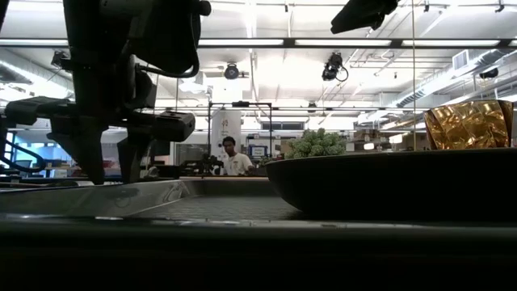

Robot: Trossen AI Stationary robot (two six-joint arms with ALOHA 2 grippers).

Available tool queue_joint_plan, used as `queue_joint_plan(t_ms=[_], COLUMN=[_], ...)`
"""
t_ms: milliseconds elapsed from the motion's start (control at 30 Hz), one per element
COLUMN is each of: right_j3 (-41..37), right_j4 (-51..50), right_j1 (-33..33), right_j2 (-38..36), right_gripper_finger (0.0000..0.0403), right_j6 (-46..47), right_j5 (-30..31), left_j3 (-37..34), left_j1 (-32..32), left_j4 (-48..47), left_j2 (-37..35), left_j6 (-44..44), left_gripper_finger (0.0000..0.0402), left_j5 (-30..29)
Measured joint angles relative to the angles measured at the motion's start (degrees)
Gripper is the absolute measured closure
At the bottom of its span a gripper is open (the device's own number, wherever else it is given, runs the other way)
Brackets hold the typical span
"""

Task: Pick and place plate/cup/fork/spoon on tray
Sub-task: Put the fork on the black tray to the left of the black plate

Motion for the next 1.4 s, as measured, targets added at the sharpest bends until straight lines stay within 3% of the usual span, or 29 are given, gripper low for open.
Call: queue_joint_plan(t_ms=[700,1167,1400], right_j3=[0.0,0.0,0.0], right_j4=[0.6,0.9,0.9], right_j1=[1.9,1.9,1.9], right_j2=[0.0,0.0,0.0], right_gripper_finger=[0.0265,0.0265,0.0265], right_j6=[-0.1,-0.1,-0.1], right_j5=[-0.1,-0.1,-0.1], left_j3=[-4.1,-3.8,-3.9], left_j1=[2.6,3.3,3.3], left_j4=[5.7,6.9,7.7], left_j2=[-0.3,-0.1,-0.1], left_j6=[4.3,8.3,10.8], left_gripper_finger=[0.0234,0.0365,0.0384], left_j5=[5.7,5.2,3.8])
